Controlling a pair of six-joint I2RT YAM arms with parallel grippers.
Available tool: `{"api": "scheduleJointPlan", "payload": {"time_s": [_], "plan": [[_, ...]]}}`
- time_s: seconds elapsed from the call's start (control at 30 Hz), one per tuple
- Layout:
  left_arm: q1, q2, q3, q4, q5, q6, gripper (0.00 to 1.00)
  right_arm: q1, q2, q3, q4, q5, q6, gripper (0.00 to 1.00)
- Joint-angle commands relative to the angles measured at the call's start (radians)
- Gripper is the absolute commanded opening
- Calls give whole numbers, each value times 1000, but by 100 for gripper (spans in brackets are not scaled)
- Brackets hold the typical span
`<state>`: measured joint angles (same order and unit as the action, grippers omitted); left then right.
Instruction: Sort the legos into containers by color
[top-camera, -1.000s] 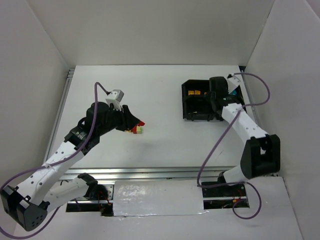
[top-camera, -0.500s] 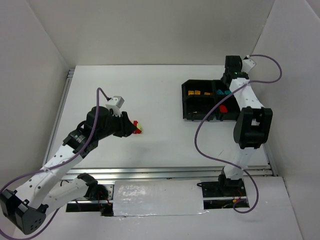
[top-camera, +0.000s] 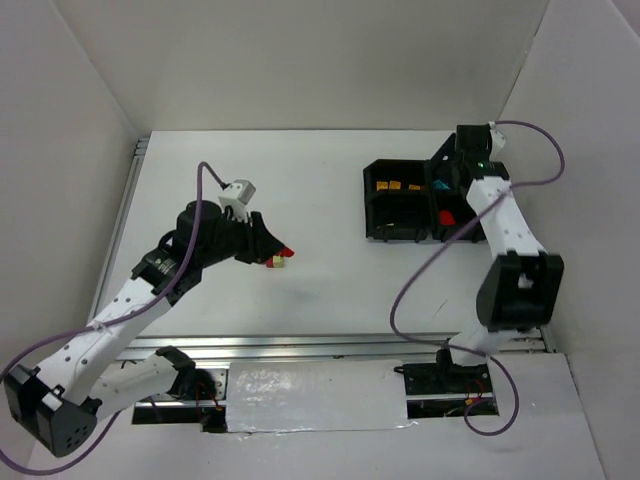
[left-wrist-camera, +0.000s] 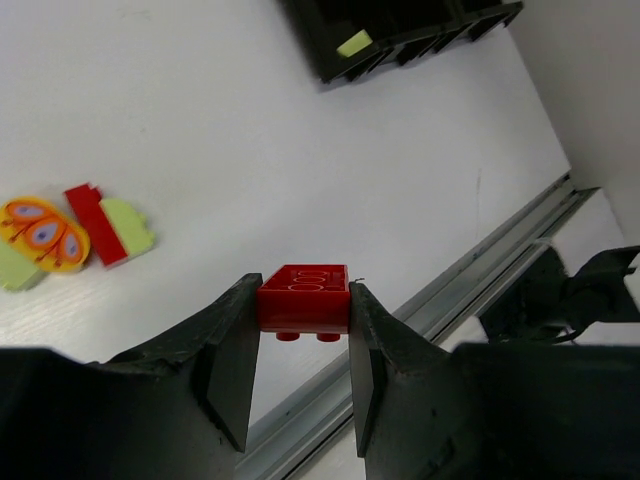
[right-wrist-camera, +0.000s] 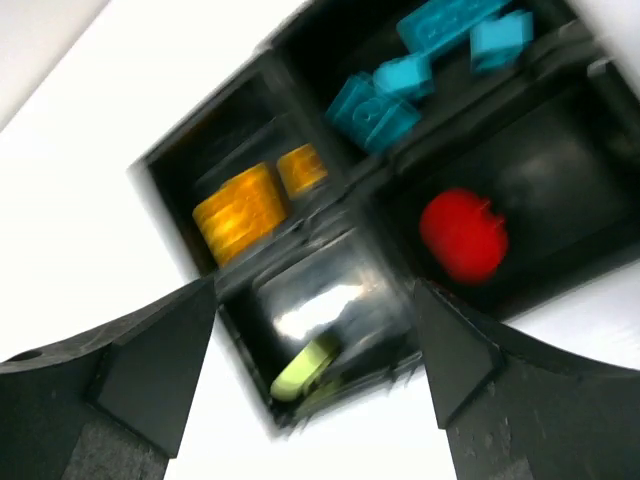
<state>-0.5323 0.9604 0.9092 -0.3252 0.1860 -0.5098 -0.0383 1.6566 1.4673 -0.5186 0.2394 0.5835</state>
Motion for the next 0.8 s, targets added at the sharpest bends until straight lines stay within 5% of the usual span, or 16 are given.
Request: {"api": "scheduleJointPlan", "payload": {"time_s": [0.0, 0.1, 0.17, 0.23, 0.27, 0.3, 0.4, 0.43, 0.6, 0.77], "plan": [[2, 108, 71, 165, 98, -44, 0, 32, -314, -214, 55, -104, 102, 87], [-15, 256, 121, 281, 161, -91, 0, 32, -573, -453, 156, -161, 187, 87], [-29, 362, 193, 316, 199, -116, 0, 34, -642, -507, 154, -334, 162, 86], [-43, 435, 246, 399, 265, -139, 0, 63, -664, -557, 248, -568, 92, 84], [-44, 452, 260, 431, 297, -177, 0, 64, -670, -644, 328, -868, 79, 83], [-46, 468, 267, 510, 387, -197, 0, 70, -676, -695, 413, -1010, 79, 82], [-49, 511, 280, 655, 562, -309, 0, 110, -705, -846, 857, -1365, 205, 82], [-51, 515, 277, 725, 596, -332, 0, 130, -716, -861, 991, -1403, 255, 83], [-61, 469, 243, 821, 710, -401, 0, 277, -701, -777, 890, -1427, 139, 85], [-63, 431, 241, 688, 665, -333, 0, 377, -696, -756, 986, -1395, 157, 85]]}}
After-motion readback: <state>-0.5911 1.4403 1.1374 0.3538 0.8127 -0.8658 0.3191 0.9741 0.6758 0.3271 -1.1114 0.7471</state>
